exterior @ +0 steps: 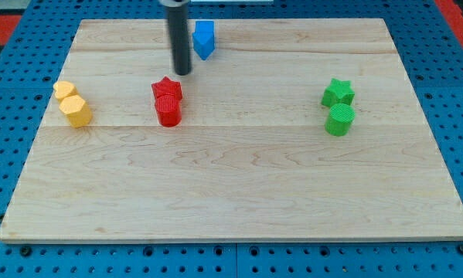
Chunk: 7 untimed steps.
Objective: Move the blue cube to the top left of green star
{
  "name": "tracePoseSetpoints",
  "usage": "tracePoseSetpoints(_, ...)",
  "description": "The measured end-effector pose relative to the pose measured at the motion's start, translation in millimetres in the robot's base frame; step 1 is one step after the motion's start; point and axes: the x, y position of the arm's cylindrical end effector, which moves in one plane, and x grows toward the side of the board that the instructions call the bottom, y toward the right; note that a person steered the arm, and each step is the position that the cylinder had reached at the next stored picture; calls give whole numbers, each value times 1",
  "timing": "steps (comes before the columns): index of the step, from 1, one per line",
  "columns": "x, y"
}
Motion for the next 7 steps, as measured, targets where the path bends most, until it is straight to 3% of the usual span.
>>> tracePoseSetpoints(1, -64, -7)
tracePoseSetpoints(2, -90, 10)
tracePoseSetpoints(3, -95, 45)
tracePoseSetpoints(4, -69, 86)
tracePoseSetpoints(6, -112, 121)
tracePoseSetpoints(7, -66, 173)
